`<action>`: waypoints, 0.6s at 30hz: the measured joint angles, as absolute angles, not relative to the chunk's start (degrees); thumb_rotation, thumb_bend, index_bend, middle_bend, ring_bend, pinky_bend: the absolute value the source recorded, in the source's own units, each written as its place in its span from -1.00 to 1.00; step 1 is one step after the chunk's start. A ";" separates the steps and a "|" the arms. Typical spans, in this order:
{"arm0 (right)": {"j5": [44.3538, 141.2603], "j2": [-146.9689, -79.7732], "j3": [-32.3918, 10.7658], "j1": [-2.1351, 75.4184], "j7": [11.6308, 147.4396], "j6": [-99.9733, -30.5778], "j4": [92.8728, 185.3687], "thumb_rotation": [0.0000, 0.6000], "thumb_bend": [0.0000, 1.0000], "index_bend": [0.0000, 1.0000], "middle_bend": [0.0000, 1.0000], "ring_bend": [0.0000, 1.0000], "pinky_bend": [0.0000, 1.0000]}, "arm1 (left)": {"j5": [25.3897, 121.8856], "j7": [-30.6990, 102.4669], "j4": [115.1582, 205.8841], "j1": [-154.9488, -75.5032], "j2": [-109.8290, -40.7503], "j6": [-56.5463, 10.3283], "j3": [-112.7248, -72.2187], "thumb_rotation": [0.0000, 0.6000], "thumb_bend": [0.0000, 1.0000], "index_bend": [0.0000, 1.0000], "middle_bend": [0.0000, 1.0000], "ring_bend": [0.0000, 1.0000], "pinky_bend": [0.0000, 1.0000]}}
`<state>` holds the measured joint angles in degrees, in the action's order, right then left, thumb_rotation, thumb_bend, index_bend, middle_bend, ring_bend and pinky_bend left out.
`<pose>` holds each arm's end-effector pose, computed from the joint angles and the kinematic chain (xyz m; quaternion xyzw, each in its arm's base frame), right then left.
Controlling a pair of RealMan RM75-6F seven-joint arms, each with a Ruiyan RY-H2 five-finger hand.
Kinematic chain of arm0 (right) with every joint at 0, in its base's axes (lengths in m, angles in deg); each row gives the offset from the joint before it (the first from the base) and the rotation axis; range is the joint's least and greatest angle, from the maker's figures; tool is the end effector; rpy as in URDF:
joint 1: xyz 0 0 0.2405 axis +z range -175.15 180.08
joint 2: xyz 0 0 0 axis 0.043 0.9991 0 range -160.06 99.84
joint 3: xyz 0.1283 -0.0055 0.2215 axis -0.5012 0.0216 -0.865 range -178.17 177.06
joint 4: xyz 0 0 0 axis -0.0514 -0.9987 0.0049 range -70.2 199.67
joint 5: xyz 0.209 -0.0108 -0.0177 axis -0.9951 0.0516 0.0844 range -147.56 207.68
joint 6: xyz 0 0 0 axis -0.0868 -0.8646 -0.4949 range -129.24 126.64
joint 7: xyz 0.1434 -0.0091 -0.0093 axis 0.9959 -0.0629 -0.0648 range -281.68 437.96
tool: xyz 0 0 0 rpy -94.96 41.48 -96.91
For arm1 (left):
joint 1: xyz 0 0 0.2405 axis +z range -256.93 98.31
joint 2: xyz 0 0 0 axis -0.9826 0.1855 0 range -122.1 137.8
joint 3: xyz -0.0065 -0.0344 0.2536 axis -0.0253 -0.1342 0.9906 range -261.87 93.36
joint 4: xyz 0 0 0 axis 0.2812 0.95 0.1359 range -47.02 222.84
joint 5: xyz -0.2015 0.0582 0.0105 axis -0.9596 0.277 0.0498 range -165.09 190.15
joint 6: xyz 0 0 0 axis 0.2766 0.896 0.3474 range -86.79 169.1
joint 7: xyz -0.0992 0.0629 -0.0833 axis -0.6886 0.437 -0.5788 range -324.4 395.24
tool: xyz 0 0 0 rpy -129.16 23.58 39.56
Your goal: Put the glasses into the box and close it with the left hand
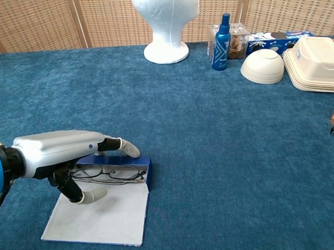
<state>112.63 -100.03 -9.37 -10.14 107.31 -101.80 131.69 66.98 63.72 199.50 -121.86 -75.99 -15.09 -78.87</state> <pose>-0.3982 -0.0785 0.2287 0.4271 -0.3724 0.4552 0.6868 -0.1339 0.2168 -0.0380 -0.8012 -0.4694 -0.2617 0.2633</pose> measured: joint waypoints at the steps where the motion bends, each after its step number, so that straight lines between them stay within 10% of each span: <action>1: 112.66 -100.01 -9.35 -10.17 107.31 -101.85 131.72 0.93 -0.22 -0.92 -0.67 -0.75 -0.43 | 67.23 63.85 199.77 -121.72 -75.94 -15.20 -78.70 1.00 -0.23 -0.72 -0.70 -0.87 -0.66; 18: 112.92 -100.17 -9.17 -10.38 108.17 -102.26 131.08 0.93 -0.22 -0.92 -0.67 -0.75 -0.43 | 70.32 65.29 202.70 -119.52 -75.58 -16.39 -76.11 1.00 -0.23 -0.72 -0.70 -0.87 -0.66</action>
<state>112.92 -100.17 -9.17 -10.38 108.17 -102.26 131.08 70.32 65.29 202.70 -119.52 -75.58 -16.39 -76.11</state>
